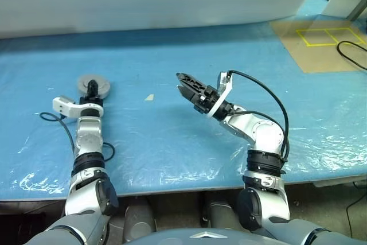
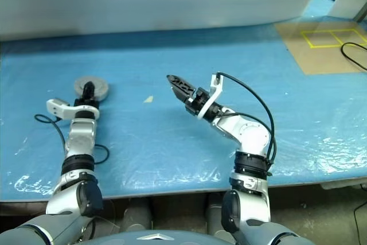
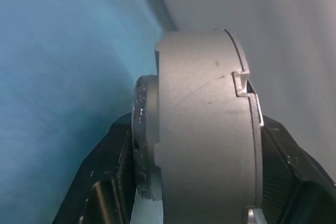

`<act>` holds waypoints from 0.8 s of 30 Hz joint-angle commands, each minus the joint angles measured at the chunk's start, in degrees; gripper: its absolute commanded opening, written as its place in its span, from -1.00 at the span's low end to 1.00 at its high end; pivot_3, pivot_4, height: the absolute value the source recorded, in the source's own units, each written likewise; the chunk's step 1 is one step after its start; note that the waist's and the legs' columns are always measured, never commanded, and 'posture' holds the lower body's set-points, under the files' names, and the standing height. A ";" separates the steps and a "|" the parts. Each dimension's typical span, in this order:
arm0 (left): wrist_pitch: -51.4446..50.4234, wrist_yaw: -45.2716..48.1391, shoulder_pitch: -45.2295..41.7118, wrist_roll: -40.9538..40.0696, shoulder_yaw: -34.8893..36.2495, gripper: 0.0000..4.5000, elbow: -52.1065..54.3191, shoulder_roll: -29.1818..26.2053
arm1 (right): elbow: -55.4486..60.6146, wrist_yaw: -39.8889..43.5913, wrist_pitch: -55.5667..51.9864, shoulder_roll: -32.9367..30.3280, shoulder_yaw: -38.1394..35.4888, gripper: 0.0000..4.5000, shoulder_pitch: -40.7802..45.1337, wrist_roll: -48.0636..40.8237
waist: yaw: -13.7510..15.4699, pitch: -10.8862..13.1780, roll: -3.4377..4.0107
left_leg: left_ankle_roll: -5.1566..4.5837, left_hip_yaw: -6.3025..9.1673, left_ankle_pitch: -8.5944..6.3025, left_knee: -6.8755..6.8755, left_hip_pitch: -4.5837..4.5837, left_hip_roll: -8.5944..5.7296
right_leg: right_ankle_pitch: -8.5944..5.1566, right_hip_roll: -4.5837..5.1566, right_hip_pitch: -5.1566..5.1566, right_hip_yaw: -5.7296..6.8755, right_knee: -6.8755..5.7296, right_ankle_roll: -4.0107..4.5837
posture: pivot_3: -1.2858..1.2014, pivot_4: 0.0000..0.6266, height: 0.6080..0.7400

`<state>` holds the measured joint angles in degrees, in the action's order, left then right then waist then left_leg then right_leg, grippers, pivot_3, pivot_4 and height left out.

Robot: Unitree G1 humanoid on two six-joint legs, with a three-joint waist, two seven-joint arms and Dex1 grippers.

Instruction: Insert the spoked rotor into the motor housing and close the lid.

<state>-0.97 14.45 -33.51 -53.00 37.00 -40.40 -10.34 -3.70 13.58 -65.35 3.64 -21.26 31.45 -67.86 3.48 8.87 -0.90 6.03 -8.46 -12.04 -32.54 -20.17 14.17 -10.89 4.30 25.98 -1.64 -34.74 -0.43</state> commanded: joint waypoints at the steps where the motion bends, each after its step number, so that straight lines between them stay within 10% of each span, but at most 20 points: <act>1: 3.72 2.34 -1.59 2.81 0.68 0.21 -2.11 -2.06 | 2.57 0.43 0.55 -0.14 0.96 0.85 0.06 -2.60 | 0.45 -0.01 -0.01 | 0.00 0.00 0.00 0.00 0.00 0.00 | 0.00 0.00 0.00 0.01 -0.01 0.00 | 0.03 -0.52 1.00; 7: 4.04 3.02 -0.76 5.12 0.51 0.21 -3.86 -1.86 | 2.25 0.54 1.02 -0.85 1.52 0.85 0.14 -2.88 | 0.50 -0.01 -0.01 | 0.01 0.01 0.00 -0.09 0.09 0.00 | 0.00 0.03 -0.12 0.00 -0.04 0.02 | 0.03 -0.52 1.00; 14: 11.87 -4.40 0.25 10.18 1.79 0.99 -4.19 -1.92 | 1.76 1.12 1.89 -1.42 2.90 0.87 -0.25 -2.25 | -0.09 -0.02 0.02 | 0.01 0.00 -0.01 -0.08 0.25 0.02 | -0.03 0.02 -0.39 -0.02 -0.06 0.08 | 0.03 -0.52 1.00; 24: 26.29 -14.31 0.66 22.51 -0.53 0.99 -4.03 -4.42 | 1.12 2.49 2.95 -2.60 4.57 0.87 0.02 -1.21 | -0.01 -0.02 0.01 | 0.01 0.09 -0.01 -0.11 0.17 0.02 | -0.02 0.03 -0.45 0.06 0.05 0.06 | 0.03 -0.52 1.00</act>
<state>22.74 0.99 -32.88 -33.20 37.73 -46.23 -13.45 -3.70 14.99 -63.25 1.13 -17.20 30.81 -68.59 3.47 8.85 -0.89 6.04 -8.38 -12.05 -32.66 -20.00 14.19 -10.91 4.34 25.53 -1.58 -34.69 -0.37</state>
